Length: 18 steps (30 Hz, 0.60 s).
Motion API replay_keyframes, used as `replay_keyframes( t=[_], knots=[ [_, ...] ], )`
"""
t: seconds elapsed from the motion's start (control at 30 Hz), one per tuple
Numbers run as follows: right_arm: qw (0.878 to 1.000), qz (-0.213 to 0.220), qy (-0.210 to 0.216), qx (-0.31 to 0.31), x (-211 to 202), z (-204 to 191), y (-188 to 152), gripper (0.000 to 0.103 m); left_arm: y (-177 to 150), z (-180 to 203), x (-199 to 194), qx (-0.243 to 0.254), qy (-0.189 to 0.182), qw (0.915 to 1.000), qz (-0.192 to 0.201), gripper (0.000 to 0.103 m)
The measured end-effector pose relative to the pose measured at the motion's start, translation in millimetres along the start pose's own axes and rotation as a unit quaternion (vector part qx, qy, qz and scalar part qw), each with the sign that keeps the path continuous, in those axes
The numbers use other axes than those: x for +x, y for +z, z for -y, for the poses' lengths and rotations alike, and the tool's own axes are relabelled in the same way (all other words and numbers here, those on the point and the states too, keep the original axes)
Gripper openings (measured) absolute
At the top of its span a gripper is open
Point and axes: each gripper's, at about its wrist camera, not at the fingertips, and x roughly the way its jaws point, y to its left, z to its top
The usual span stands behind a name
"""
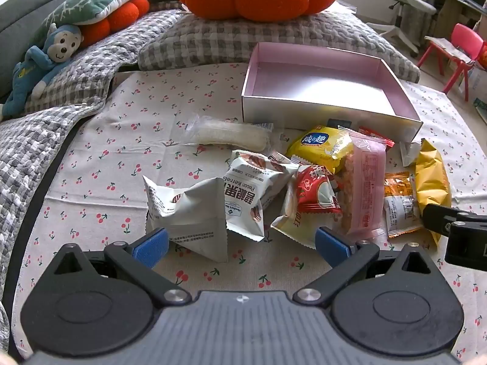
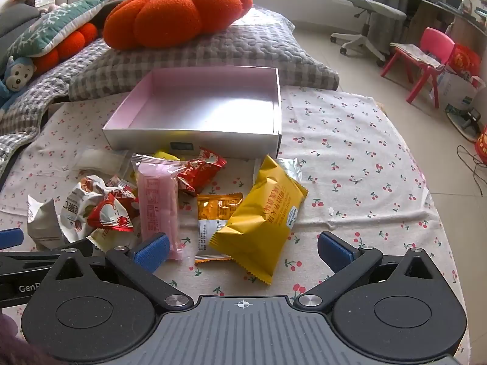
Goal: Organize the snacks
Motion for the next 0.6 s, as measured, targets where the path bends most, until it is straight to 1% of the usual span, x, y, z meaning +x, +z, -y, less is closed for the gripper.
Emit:
replay_keyframes(
  t=[0.6],
  knots=[
    [1.000, 0.000, 0.000, 0.000, -1.9, -0.6, -0.6, 0.103, -2.0, -0.3, 1.3, -0.001, -0.002, 1.0000, -0.001, 0.103]
  ],
)
